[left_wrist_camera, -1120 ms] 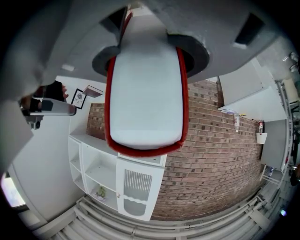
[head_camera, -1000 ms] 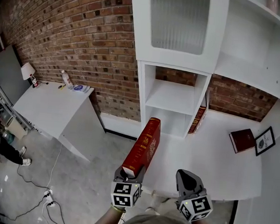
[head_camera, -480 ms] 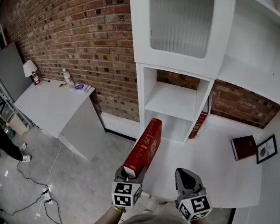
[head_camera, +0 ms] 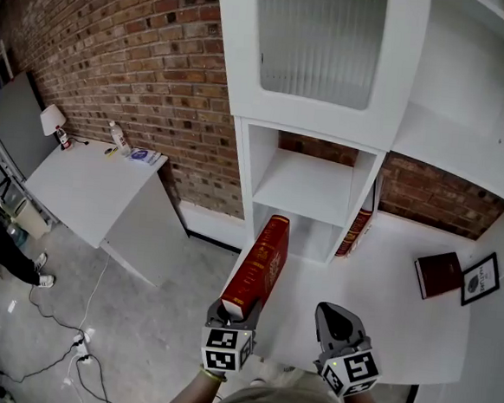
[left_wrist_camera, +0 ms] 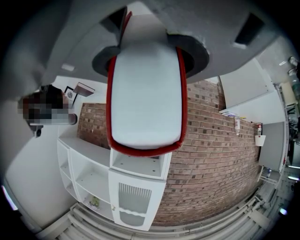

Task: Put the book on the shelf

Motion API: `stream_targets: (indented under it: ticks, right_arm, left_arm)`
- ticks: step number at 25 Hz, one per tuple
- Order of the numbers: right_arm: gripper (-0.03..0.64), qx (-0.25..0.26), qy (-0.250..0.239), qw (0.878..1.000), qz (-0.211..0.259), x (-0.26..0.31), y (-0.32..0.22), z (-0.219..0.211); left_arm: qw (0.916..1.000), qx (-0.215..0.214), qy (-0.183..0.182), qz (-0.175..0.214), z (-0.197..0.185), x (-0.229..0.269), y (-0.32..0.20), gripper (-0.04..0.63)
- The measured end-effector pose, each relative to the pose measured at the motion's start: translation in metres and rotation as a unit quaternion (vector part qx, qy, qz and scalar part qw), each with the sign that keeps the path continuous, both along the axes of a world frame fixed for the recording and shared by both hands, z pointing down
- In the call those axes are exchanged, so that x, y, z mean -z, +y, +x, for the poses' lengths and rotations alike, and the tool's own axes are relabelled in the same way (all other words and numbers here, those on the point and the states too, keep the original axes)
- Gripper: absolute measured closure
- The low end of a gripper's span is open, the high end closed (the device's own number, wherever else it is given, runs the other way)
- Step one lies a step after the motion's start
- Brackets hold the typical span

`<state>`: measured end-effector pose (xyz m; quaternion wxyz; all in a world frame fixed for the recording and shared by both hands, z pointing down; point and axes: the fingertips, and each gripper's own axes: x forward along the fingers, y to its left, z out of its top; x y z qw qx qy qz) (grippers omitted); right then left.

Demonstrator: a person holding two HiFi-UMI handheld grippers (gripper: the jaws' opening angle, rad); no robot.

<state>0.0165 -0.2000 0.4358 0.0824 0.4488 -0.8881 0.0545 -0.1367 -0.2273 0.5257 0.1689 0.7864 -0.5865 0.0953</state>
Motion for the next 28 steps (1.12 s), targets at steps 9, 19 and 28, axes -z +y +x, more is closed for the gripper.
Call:
stream_targets:
  ticks: [9,19,28]
  right_arm:
    - [0.611,-0.003,-0.003,1.0,-0.007,-0.005,-0.022,0.015]
    - [0.611,0.001,-0.003,1.0,-0.018,-0.015,-0.039,0.027]
    - [0.611,-0.001,-0.002,1.0,-0.022,-0.017,-0.054,0.04]
  left_arm:
    - [0.9999,-0.003,-0.01,-0.001,0.012,-0.002,-0.027,0.36]
    - [0.9997,0.0,-0.024,-0.01,0.02,-0.016,-0.047,0.36]
    - [0.9994,-0.002,-0.027,-0.02,0.032,-0.025,-0.065,0.359]
